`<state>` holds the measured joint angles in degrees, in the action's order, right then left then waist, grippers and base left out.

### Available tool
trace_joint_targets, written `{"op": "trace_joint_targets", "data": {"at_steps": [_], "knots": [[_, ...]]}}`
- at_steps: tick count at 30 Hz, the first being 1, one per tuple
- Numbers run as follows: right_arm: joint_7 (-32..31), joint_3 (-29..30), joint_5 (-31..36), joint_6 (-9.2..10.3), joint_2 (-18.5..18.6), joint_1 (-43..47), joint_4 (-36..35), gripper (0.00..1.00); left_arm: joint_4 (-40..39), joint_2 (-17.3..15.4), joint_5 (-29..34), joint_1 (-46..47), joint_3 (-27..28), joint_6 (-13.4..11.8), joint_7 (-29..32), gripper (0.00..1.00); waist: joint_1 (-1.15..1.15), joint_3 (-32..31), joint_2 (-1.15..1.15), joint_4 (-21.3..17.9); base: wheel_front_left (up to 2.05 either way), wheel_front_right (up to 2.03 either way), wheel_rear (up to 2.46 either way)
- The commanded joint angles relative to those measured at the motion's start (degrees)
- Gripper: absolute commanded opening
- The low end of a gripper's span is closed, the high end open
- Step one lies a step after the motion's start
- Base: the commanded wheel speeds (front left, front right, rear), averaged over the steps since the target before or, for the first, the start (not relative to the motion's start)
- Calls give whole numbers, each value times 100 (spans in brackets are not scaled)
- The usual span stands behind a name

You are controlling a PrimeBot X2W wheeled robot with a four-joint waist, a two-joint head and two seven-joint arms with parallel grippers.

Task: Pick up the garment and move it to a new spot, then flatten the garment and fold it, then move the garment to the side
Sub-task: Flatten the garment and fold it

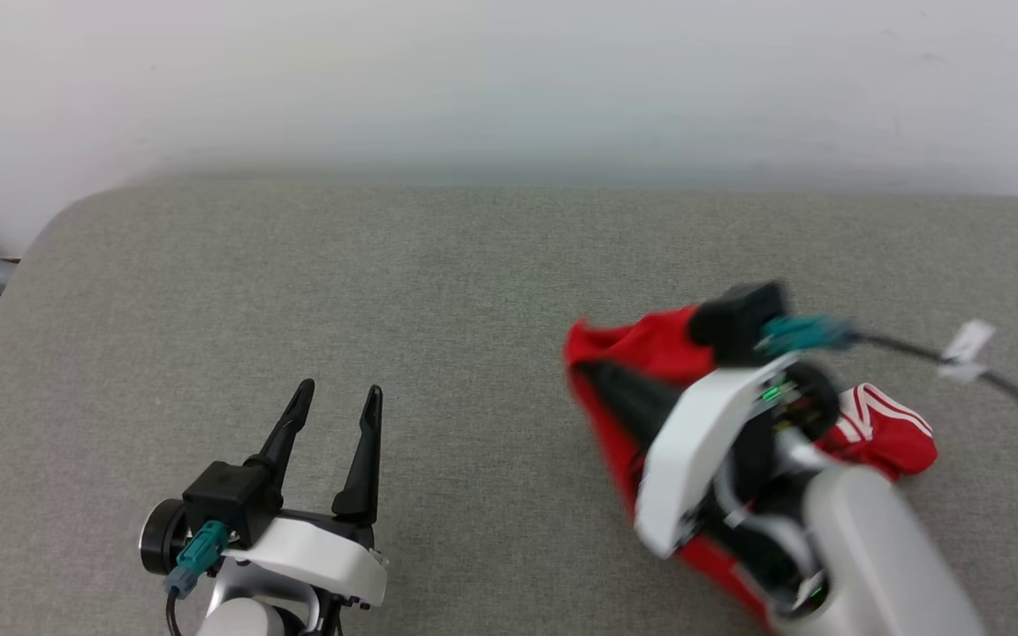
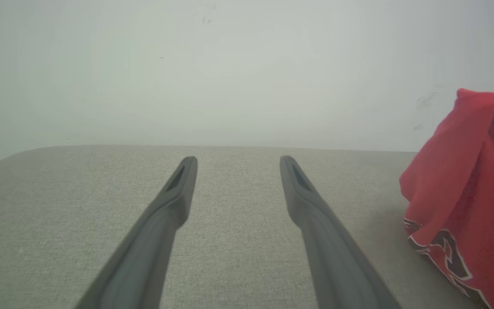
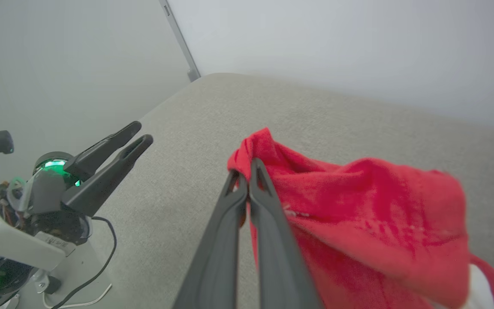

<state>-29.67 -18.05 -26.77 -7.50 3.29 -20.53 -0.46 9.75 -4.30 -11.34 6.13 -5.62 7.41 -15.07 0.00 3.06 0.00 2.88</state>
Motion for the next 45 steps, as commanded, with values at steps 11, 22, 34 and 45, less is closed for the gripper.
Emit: {"op": "trace_joint_targets", "data": {"at_steps": [11,22,34,45], "knots": [[339,-2351,-931,2,-45,663,1420,0,44,2,-58,32,-111,13,-14,100,0,119,0,185,0,0,0],[2207,-2367,-705,2,-42,414,1853,100,85,23,-61,31,-73,13,-13,100,0,107,0,205,0,0,0],[3474,-595,598,2,-30,845,1217,100,90,34,15,-166,86,-16,-13,100,0,-131,0,75,0,0,0],[3315,2011,1803,2,-43,1877,-147,100,22,23,173,-231,225,-129,-13,100,0,-275,0,-157,0,0,0]]}}
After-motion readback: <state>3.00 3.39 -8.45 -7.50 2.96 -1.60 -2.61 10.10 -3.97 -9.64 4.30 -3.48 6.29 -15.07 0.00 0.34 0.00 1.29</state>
